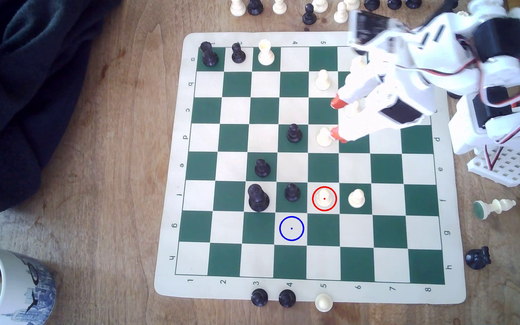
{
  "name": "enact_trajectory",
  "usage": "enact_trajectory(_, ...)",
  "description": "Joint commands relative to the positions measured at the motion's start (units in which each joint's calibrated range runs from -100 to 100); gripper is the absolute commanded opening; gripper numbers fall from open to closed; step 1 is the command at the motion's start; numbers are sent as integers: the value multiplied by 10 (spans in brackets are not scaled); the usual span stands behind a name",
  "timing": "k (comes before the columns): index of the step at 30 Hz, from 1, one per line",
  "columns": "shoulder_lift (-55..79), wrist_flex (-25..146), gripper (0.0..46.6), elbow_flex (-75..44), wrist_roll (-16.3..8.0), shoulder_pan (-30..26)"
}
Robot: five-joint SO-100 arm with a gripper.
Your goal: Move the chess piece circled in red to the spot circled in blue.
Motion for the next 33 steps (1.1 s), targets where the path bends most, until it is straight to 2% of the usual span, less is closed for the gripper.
enact_trajectory(1,92,32,162,-100,-18,-20)
enact_trajectory(6,157,68,164,-135,-33,-67)
enact_trajectory(7,173,69,163,-146,-37,-72)
enact_trajectory(8,210,73,158,-175,-53,-77)
enact_trajectory(11,250,84,160,-208,-61,-82)
enact_trajectory(15,282,86,166,-218,-59,-96)
enact_trajectory(18,308,87,169,-215,-41,-100)
enact_trajectory(22,339,82,172,-229,-32,-97)
enact_trajectory(25,357,67,172,-233,-33,-99)
enact_trajectory(33,437,58,162,-285,-55,-117)
